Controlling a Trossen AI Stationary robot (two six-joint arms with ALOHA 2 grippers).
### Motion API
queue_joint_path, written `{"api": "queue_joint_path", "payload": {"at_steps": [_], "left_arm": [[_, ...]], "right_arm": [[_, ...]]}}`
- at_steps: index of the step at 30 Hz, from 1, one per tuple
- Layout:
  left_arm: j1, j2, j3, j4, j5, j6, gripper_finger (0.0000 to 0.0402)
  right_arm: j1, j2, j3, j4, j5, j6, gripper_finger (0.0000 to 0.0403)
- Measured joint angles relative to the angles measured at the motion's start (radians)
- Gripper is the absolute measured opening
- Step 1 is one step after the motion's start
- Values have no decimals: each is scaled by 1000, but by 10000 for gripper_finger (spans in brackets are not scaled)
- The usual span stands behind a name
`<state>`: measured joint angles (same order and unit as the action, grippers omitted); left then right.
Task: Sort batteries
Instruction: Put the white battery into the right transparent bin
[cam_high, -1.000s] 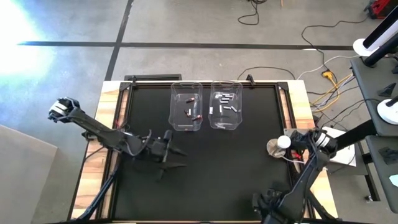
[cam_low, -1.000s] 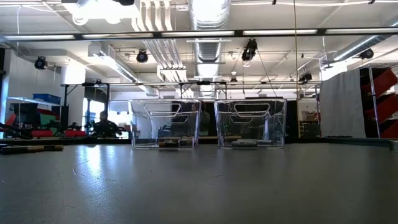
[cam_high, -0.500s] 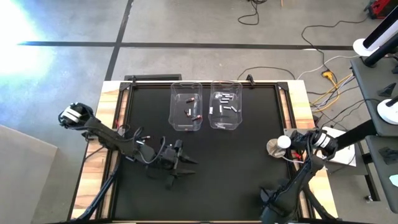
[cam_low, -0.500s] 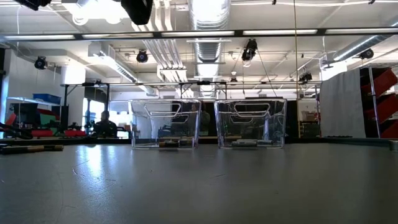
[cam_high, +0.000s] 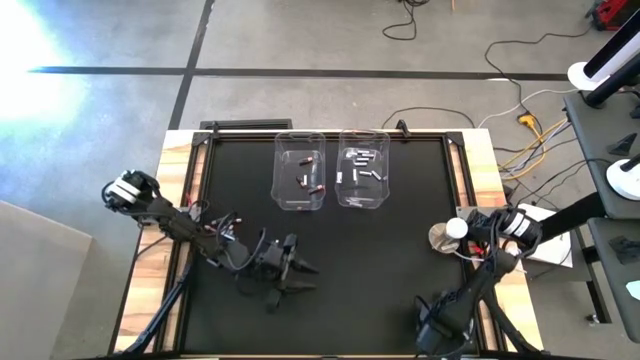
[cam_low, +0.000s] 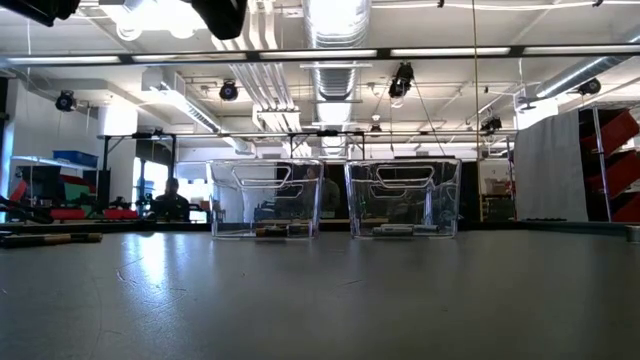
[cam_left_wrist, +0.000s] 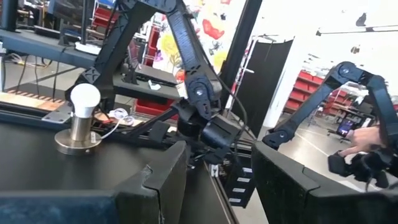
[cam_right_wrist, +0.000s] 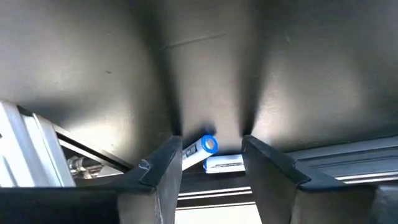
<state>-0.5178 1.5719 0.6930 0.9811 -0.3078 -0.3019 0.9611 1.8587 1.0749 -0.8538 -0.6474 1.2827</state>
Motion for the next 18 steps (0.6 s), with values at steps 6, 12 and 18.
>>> {"api": "queue_joint_path", "payload": {"at_steps": [6, 12, 18], "left_arm": [[-16, 13, 0, 24, -24, 0, 159], [-17, 13, 0, 24, -33, 2, 159], [-17, 13, 0, 24, -34, 4, 159]], "right_arm": [[0, -2, -14, 7, 0, 0, 138], [0, -2, -22, 25, 2, 4, 105], [0, -3, -38, 53, 0, 38, 69]]}}
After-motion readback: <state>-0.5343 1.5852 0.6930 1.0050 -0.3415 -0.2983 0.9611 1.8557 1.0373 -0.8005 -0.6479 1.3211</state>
